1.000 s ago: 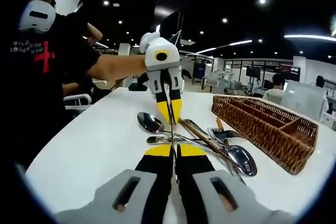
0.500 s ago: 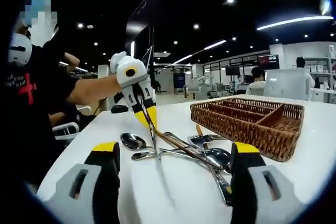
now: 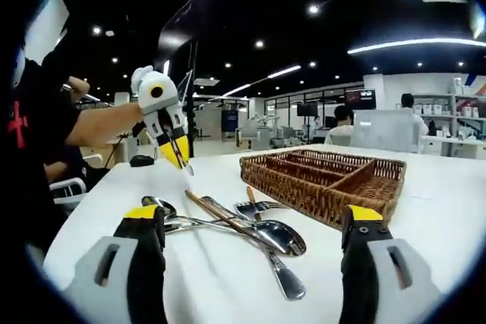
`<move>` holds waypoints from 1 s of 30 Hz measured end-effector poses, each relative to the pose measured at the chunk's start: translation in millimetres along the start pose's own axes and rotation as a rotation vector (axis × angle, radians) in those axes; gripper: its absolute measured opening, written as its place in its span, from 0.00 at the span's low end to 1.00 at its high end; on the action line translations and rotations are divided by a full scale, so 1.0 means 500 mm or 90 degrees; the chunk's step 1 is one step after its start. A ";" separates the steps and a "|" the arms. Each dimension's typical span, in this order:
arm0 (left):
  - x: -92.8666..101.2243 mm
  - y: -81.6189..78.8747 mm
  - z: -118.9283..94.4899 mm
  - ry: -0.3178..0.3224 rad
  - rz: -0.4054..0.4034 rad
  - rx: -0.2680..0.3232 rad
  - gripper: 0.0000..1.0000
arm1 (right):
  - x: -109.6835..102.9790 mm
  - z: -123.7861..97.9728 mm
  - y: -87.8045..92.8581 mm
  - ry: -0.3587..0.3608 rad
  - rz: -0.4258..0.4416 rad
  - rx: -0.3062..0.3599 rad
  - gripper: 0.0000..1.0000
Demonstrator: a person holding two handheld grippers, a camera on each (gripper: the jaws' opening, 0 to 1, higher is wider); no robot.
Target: Arrange the knives, forks, and spoons in their matching storage slots by inserting each utensil handle-first until every utensil is classified and aligned in the correct compartment
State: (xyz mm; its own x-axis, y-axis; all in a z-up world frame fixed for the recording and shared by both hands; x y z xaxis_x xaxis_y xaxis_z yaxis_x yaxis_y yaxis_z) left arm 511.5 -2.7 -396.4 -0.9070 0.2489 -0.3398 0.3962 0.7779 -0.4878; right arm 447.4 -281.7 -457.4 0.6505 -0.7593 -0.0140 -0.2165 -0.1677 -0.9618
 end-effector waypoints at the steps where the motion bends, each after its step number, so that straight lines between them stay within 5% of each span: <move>1: -0.005 -0.002 -0.007 -0.002 0.001 0.001 0.01 | 0.001 -0.003 -0.001 0.004 -0.001 0.004 1.00; 4: -0.010 -0.011 -0.023 -0.008 0.000 0.007 0.01 | 0.016 -0.005 0.000 0.056 -0.017 -0.004 1.00; 11: -0.010 -0.023 -0.045 -0.023 0.022 -0.005 0.01 | 0.045 -0.027 0.001 0.097 0.015 0.007 1.00; 30: 0.015 -0.048 -0.082 -0.039 0.056 -0.018 0.01 | 0.057 -0.044 0.005 0.126 0.022 0.017 0.99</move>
State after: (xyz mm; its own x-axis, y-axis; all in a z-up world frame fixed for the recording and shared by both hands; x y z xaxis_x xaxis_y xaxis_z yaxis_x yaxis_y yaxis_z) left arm 489.5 4.4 -354.2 -0.8582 0.2819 -0.4290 0.4688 0.7709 -0.4312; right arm 449.6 -317.6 -454.2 0.4872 -0.8733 0.0037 -0.2152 -0.1241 -0.9686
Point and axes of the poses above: the point that each gripper's makers call its tool centre point, and the gripper's own axes: z roughly forward along the fingers, x roughly to its right, y roughly out of its underside, the point moved 9 cm from there along -z, roughly backward along the fingers, and after that the axes turned 14 degrees about -x, right-handed, at the moved point
